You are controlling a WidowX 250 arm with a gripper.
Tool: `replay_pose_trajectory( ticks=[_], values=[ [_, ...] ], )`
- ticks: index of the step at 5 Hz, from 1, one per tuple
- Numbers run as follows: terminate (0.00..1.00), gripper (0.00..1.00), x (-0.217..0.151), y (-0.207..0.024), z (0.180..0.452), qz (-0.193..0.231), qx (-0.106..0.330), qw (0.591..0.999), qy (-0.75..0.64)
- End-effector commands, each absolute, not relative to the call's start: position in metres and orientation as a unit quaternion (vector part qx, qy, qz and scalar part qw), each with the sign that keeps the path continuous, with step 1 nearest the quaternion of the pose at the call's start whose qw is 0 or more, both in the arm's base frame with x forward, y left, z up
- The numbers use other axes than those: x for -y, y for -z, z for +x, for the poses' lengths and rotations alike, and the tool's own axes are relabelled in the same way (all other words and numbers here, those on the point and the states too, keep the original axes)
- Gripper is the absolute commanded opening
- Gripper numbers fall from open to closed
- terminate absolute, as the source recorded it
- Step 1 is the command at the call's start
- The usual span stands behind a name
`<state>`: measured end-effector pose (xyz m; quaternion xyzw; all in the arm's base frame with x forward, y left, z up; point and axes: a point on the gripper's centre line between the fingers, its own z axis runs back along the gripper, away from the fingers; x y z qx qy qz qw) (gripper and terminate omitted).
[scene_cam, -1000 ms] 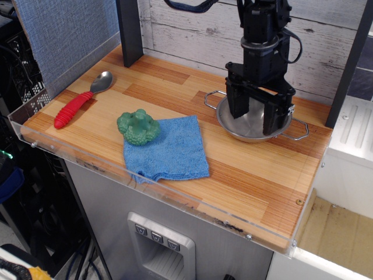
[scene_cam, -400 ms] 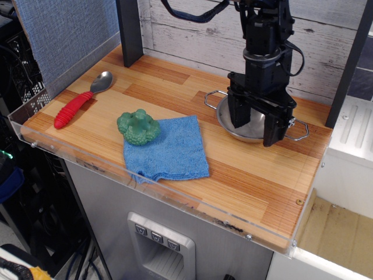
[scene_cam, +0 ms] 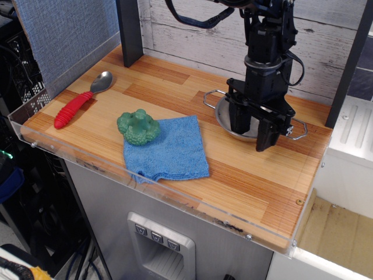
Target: Move the mixing bowl near the spoon.
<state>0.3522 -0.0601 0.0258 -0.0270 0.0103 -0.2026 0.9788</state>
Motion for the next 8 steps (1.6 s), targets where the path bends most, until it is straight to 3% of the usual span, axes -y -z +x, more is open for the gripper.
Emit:
replay_pose_trajectory(
  ticks=[1, 4, 6, 8],
  values=[
    [0.0, 0.0, 0.064, -0.04, 0.353, -0.02, 0.005, 0.978, 0.209],
    [0.0, 0.0, 0.066, -0.067, 0.358, -0.028, 0.037, 0.967, 0.251],
    [0.0, 0.0, 0.059, -0.119, 0.364, -0.009, 0.092, 0.959, 0.267],
    [0.0, 0.0, 0.035, -0.146, 0.364, -0.012, 0.113, 0.961, 0.251]
  ],
)
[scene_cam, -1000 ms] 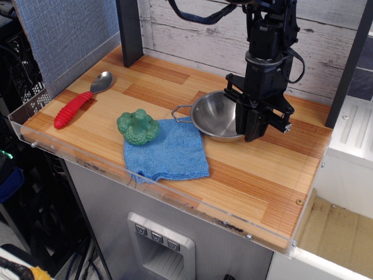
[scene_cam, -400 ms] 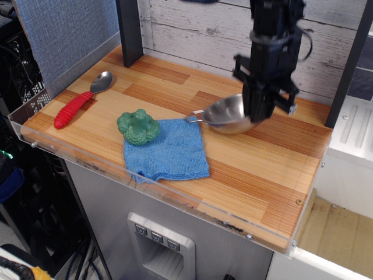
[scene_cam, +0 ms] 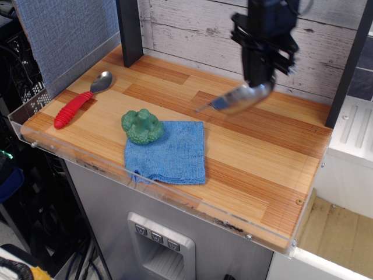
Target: Move the mixing bowl near the spoon.
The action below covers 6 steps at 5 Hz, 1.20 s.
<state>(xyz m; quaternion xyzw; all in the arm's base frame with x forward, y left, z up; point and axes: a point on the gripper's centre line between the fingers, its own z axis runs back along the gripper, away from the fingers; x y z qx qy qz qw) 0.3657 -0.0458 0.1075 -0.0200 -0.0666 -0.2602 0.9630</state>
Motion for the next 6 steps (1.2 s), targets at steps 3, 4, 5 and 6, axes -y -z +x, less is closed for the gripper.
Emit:
replay_pose_trajectory(
  ticks=[3, 4, 5, 6],
  values=[
    [0.0, 0.0, -0.049, -0.145, 0.362, 0.007, 0.088, 0.984, 0.154],
    [0.0, 0.0, -0.066, -0.14, 0.36, 0.009, 0.08, 0.987, 0.139],
    [0.0, 0.0, -0.076, -0.131, 0.36, 0.012, 0.07, 0.989, 0.13],
    [0.0, 0.0, -0.088, -0.12, 0.365, 0.012, 0.061, 0.991, 0.122]
  ],
)
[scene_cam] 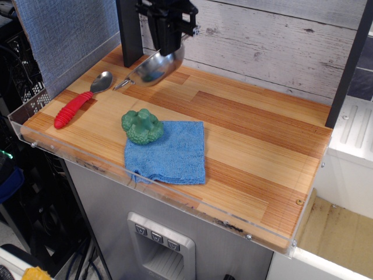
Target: Move the mixing bowl near the spoon.
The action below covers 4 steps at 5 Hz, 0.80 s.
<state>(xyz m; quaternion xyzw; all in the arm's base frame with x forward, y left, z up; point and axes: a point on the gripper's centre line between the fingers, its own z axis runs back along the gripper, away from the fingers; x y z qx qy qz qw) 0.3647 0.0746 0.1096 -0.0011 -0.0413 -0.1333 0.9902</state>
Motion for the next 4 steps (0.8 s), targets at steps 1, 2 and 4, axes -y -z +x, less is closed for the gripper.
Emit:
replay_pose_trajectory(
  ticks=[1, 2, 4],
  values=[
    [0.0, 0.0, -0.103, -0.11, 0.371, 0.016, 0.051, 0.993, 0.109],
    [0.0, 0.0, -0.115, -0.098, 0.376, 0.016, 0.037, 0.994, 0.1],
    [0.0, 0.0, -0.112, -0.071, 0.374, 0.018, 0.002, 0.995, 0.096]
  ],
)
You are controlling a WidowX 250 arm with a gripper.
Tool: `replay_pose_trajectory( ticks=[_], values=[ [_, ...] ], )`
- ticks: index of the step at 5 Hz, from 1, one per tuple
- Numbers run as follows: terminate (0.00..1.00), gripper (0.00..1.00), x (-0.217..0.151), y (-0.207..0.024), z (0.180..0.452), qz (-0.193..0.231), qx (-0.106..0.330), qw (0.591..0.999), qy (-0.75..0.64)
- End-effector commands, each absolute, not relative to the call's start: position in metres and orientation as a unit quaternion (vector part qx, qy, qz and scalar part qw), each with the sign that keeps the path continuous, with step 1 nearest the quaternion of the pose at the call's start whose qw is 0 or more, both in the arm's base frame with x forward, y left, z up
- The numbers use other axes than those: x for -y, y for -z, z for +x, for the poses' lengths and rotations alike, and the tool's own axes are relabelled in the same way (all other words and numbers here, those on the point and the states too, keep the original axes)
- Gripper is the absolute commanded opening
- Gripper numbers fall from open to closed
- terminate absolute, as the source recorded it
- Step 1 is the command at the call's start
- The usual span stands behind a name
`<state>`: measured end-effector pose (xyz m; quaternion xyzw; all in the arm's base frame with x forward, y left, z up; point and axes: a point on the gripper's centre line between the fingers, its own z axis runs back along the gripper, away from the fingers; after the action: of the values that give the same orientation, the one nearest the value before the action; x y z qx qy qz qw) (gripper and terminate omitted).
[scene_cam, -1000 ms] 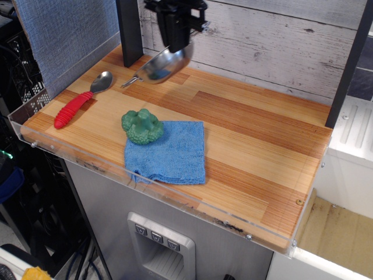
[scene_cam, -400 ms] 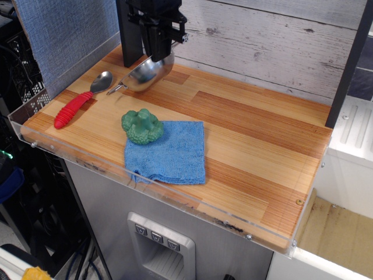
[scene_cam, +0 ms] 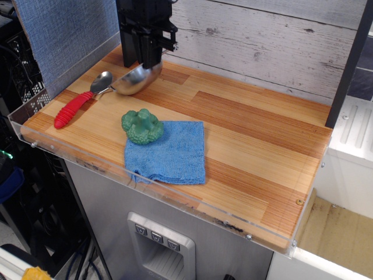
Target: Move the mixing bowl near the spoon.
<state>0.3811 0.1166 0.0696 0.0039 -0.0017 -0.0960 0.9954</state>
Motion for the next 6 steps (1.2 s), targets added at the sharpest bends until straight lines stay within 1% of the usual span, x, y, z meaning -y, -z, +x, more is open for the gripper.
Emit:
replay_pose_trajectory(
  ticks=[1, 2, 3, 4, 6],
  values=[
    [0.0, 0.0, -0.097, -0.066, 0.37, 0.012, -0.005, 0.994, 0.111],
    [0.0, 1.0, -0.084, -0.072, 0.371, 0.004, 0.009, 0.992, 0.129],
    [0.0, 1.0, -0.079, -0.086, 0.371, 0.005, 0.025, 0.99, 0.141],
    [0.0, 1.0, -0.077, -0.109, 0.368, 0.008, 0.048, 0.989, 0.14],
    [0.0, 1.0, -0.085, -0.151, 0.346, -0.006, 0.07, 0.992, 0.1]
  ],
)
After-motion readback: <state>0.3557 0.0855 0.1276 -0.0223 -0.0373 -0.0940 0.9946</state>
